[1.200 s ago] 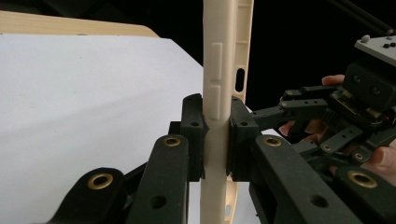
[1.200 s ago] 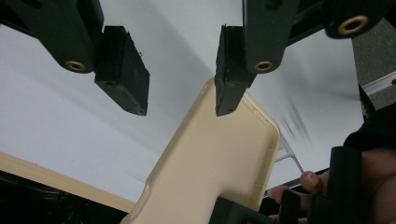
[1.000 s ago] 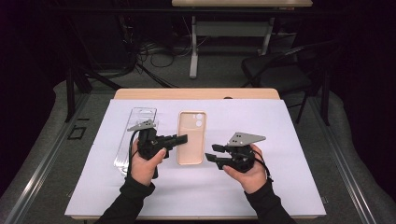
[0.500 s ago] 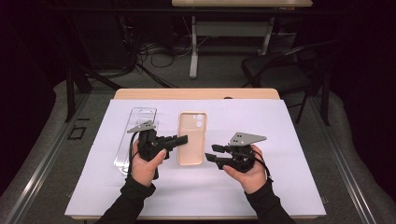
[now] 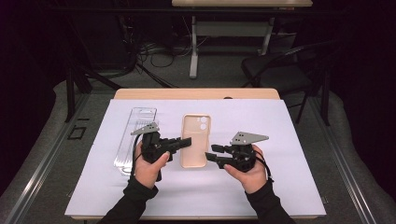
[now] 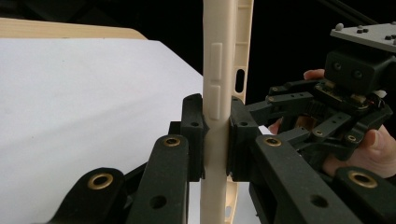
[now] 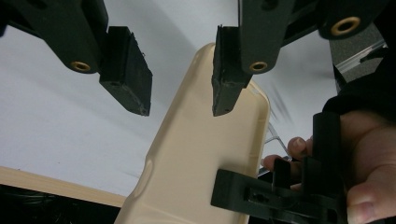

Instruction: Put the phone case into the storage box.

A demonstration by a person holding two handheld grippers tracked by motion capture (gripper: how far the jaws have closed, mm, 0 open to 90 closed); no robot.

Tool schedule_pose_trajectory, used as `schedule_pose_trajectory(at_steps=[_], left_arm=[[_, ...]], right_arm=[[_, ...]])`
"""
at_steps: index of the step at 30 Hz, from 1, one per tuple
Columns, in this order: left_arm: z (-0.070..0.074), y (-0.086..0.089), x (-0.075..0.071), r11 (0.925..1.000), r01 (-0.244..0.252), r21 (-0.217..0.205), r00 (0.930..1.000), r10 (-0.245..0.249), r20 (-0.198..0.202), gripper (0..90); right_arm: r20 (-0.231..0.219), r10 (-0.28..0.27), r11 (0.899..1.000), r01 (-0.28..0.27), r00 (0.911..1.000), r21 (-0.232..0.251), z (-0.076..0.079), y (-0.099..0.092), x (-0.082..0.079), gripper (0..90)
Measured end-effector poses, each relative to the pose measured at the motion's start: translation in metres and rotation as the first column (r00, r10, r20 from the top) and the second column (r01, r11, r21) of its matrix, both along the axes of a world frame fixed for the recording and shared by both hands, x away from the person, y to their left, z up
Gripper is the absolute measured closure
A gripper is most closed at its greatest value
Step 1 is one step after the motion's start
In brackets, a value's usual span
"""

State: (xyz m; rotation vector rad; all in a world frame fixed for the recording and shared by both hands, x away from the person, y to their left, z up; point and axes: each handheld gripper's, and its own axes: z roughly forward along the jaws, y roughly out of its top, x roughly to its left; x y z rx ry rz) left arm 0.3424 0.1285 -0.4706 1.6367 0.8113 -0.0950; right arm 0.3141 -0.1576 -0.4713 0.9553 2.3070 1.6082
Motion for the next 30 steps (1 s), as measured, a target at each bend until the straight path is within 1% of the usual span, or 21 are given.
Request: schedule_pose_trajectory(at_steps=[6,12,22,26,30], left_arm=[[-0.005,-0.005,-0.001,0.9998,0.019,-0.003,0.9998,-0.019,0.003,81.1],[-0.006,-0.009,-0.003,0.9994,0.034,-0.002,0.9994,-0.034,0.008,81.1],[-0.009,-0.013,-0.006,0.9992,0.037,-0.013,0.9993,-0.037,0.011,81.1],[-0.010,-0.015,-0.006,0.9987,0.049,-0.015,0.9987,-0.049,0.012,81.1],[-0.010,-0.016,-0.007,0.9986,0.050,-0.018,0.9987,-0.049,0.012,81.1]], right_arm=[[-0.035,0.002,0.999,0.000,0.9994,0.047,-0.002,-0.003,0.002,58.9],[-0.069,-0.003,0.997,0.008,0.9976,0.075,-0.004,-0.006,0.004,60.8],[-0.111,-0.007,0.992,0.021,0.9938,0.124,-0.007,-0.011,0.007,64.7],[-0.120,-0.002,0.989,0.020,0.9927,0.144,-0.009,-0.012,0.008,66.2],[-0.131,-0.001,0.988,0.021,0.9913,0.150,-0.009,-0.013,0.008,68.1]])
